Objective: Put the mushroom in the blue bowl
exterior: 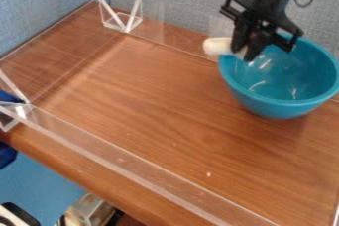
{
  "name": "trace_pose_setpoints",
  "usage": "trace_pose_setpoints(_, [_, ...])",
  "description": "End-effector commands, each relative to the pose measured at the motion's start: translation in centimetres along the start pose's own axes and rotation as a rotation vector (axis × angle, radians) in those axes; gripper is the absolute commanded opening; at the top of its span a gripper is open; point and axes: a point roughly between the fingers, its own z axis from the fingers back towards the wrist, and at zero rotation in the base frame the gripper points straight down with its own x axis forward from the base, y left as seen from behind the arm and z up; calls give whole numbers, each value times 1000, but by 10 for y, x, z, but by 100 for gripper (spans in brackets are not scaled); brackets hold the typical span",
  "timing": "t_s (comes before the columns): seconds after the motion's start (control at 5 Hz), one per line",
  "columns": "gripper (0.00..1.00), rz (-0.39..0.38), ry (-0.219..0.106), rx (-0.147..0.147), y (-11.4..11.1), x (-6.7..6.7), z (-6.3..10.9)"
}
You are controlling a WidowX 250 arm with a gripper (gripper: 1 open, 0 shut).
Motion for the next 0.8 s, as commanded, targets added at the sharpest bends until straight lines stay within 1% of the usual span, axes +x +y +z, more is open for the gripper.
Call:
trace_pose_setpoints(0.0, [0,3,-60,-1,-8,14,5])
trace_pose_setpoints(0.2, [0,0,-71,0,-7,20,7])
trace_pose_setpoints(0.4, [0,-11,-72,1,-3,26,5])
trace_pose_setpoints(0.6, [0,11,-64,1,8,26,3])
